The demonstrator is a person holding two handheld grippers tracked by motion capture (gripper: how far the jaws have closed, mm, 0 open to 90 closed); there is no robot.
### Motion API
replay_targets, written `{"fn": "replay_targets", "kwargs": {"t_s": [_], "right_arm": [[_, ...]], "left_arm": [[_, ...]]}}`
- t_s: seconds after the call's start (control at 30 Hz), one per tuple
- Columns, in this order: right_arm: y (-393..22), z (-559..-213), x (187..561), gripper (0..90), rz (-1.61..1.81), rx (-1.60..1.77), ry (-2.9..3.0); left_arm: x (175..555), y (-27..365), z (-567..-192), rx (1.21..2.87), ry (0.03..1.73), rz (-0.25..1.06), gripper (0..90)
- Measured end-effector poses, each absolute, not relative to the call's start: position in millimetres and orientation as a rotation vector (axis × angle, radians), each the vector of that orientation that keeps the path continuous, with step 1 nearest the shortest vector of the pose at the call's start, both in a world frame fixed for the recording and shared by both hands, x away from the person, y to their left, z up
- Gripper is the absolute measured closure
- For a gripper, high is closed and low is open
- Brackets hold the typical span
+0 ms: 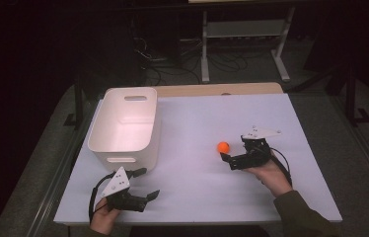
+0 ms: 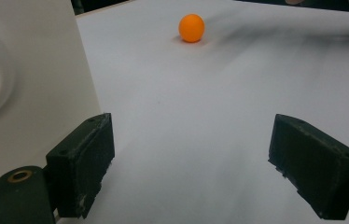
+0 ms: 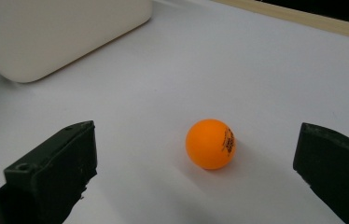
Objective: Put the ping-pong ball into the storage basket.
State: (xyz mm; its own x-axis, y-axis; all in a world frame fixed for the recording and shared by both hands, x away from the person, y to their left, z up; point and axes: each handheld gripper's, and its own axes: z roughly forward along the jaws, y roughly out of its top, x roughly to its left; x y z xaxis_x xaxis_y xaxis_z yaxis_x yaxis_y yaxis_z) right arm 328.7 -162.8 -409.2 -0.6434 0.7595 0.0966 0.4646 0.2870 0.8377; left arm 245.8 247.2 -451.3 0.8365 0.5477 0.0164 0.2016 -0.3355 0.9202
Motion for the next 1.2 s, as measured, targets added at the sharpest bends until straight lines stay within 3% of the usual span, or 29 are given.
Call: {"fn": "replay_targets", "kwargs": {"t_s": [1.2], "right_arm": [[-147, -401, 352, 0.0, 1.311, 1.106, 2.231]], "left_arm": [[245, 247, -451, 1.914, 0.554, 0.397, 14.2]]}}
